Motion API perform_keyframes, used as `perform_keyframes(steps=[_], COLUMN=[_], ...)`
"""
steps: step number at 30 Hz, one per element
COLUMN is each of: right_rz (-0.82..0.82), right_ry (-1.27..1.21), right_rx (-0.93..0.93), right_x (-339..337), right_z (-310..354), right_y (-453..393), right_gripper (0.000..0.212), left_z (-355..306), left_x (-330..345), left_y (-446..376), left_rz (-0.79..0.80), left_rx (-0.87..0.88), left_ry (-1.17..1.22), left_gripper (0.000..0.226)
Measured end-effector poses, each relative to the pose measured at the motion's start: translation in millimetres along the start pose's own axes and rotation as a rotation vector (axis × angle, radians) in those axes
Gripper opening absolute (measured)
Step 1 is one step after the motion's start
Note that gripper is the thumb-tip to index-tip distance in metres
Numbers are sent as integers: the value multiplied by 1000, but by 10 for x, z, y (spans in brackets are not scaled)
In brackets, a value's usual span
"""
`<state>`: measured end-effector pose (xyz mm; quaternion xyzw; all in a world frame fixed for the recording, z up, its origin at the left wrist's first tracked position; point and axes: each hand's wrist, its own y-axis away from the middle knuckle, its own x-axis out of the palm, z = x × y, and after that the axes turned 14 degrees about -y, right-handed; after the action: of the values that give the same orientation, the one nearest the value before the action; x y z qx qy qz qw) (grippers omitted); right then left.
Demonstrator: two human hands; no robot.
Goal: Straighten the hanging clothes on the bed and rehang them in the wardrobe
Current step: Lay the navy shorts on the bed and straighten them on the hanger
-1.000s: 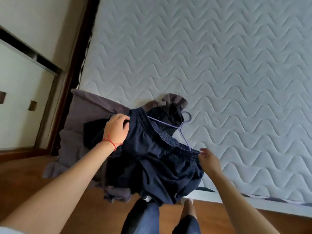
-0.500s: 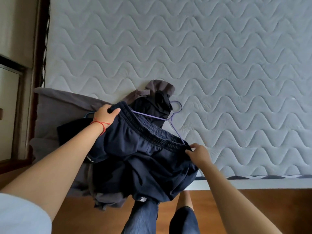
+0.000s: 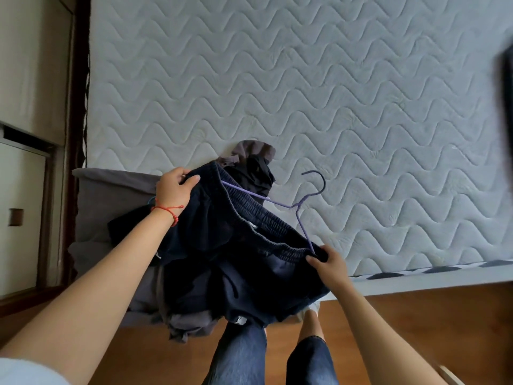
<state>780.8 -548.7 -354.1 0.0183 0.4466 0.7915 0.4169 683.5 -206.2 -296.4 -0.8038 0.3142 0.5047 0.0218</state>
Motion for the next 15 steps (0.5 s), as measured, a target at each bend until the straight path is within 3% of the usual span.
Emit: perform_keyframes(steps=[5,15], right_rz=[-161,-488], right_ry=[-124,-457], right_rx=[-251,-563], right_x=[-462,-1743], right_z=[315,554], right_y=[530,1580], right_gripper=[13,21], left_z=[-399,-1724], left_x=[-433,-993], left_y=[299,1321], left_rz=[-72,-282], left_rx=[62,385], left_ry=[109,110], left_gripper=[18,15])
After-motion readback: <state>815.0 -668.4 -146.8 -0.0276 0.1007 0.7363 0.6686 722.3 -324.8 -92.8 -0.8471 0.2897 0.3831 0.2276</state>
